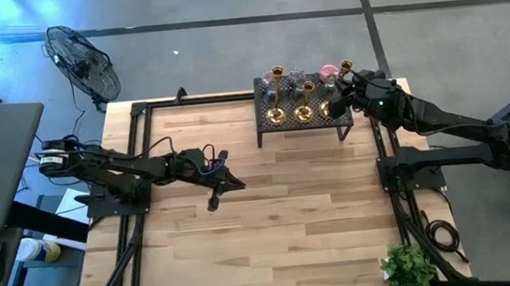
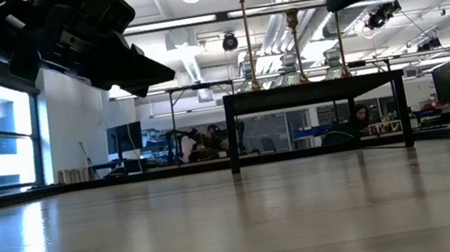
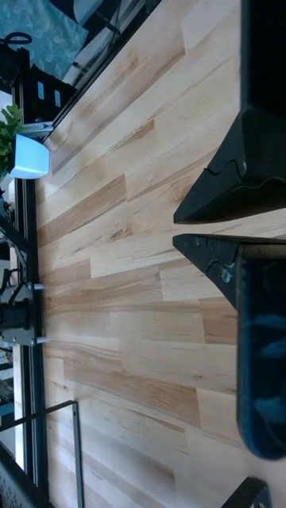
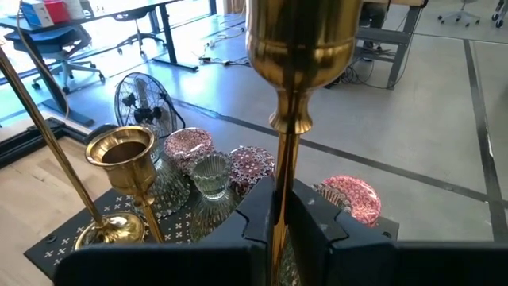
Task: Pick & Place candle stick holders
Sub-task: Put the metal candle holder on the shelf
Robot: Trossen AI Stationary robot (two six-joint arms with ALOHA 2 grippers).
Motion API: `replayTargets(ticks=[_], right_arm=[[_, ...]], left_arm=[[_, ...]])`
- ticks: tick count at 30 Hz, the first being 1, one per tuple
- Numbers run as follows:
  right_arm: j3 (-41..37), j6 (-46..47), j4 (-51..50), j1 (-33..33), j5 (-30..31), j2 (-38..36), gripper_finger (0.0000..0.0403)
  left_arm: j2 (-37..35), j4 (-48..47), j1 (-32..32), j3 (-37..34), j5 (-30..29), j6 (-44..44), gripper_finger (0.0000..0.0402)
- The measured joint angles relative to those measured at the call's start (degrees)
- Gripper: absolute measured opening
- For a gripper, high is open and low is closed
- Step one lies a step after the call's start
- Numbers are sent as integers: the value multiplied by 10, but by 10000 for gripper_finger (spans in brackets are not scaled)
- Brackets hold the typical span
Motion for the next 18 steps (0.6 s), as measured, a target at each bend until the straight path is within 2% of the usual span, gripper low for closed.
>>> replayTargets(ticks=[10,18], right_arm=[[1,-1,-4,0,-4,0,32],[1,0,-4,0,-1,0,101]], left_arm=[[0,0,0,0,0,0,28],[0,0,0,0,1,0,28]])
